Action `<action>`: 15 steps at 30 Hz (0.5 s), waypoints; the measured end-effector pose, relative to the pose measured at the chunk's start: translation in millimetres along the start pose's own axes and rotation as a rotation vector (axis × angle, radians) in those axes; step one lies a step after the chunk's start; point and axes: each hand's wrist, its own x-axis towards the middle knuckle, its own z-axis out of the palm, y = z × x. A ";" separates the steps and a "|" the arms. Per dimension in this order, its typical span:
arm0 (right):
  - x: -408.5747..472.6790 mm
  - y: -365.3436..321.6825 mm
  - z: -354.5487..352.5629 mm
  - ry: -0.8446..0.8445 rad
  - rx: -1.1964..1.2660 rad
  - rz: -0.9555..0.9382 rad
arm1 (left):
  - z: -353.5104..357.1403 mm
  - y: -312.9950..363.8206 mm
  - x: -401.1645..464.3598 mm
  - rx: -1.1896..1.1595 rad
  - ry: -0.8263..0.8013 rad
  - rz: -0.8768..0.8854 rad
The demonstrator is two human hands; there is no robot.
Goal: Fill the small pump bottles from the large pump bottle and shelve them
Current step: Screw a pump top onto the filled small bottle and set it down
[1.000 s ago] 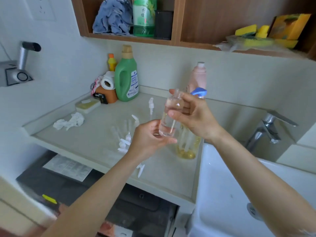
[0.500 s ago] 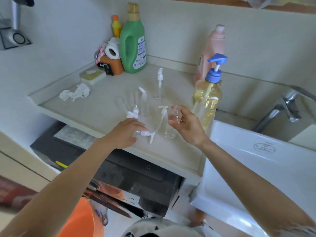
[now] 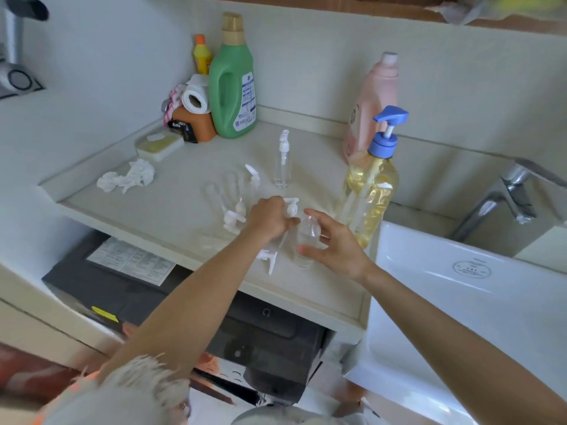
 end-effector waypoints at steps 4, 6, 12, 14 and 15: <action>-15.6 -12.9 -12.8 0.094 0.058 -0.036 | 11.4 3.0 14.1 0.027 0.042 -0.065; -22.7 -24.3 -20.6 0.222 0.051 -0.136 | 8.2 -0.1 20.9 -0.115 0.098 -0.061; -5.2 -61.9 -44.5 0.340 0.179 -0.170 | -46.1 13.8 1.3 -0.863 0.188 0.223; 5.7 -75.2 -53.4 0.249 0.255 -0.114 | -59.3 23.1 -17.6 -0.947 0.150 0.337; 10.1 -81.7 -56.8 0.205 0.293 -0.107 | -63.7 26.7 -25.9 -0.959 0.122 0.376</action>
